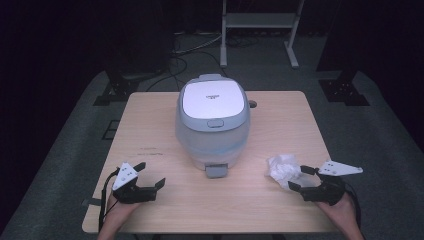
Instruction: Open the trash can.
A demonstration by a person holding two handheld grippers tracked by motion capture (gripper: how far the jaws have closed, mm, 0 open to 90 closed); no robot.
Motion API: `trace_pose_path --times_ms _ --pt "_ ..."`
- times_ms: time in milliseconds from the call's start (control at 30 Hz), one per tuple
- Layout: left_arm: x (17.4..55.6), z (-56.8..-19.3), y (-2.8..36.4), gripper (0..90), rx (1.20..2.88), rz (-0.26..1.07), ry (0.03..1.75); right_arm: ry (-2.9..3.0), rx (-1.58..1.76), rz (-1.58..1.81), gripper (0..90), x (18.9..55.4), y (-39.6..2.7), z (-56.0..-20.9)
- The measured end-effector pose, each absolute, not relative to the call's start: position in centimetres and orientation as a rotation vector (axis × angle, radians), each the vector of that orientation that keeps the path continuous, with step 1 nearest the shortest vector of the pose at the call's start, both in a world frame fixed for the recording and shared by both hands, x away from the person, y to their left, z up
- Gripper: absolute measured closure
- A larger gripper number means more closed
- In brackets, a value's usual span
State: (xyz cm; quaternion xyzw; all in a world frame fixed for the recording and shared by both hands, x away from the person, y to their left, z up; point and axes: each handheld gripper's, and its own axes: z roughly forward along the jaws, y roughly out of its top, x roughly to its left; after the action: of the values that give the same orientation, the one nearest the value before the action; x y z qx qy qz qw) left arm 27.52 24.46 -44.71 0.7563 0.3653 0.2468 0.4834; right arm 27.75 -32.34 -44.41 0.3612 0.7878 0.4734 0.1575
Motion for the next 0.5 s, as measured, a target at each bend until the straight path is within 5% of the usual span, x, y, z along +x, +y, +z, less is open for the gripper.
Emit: trace_pose_path --times_ms 500 --pt "28.2 -44.6 20.3 8.2 1.929 0.516 0.786 2.265 1.027 1.341 18.1 27.8 -32.1 -44.4"
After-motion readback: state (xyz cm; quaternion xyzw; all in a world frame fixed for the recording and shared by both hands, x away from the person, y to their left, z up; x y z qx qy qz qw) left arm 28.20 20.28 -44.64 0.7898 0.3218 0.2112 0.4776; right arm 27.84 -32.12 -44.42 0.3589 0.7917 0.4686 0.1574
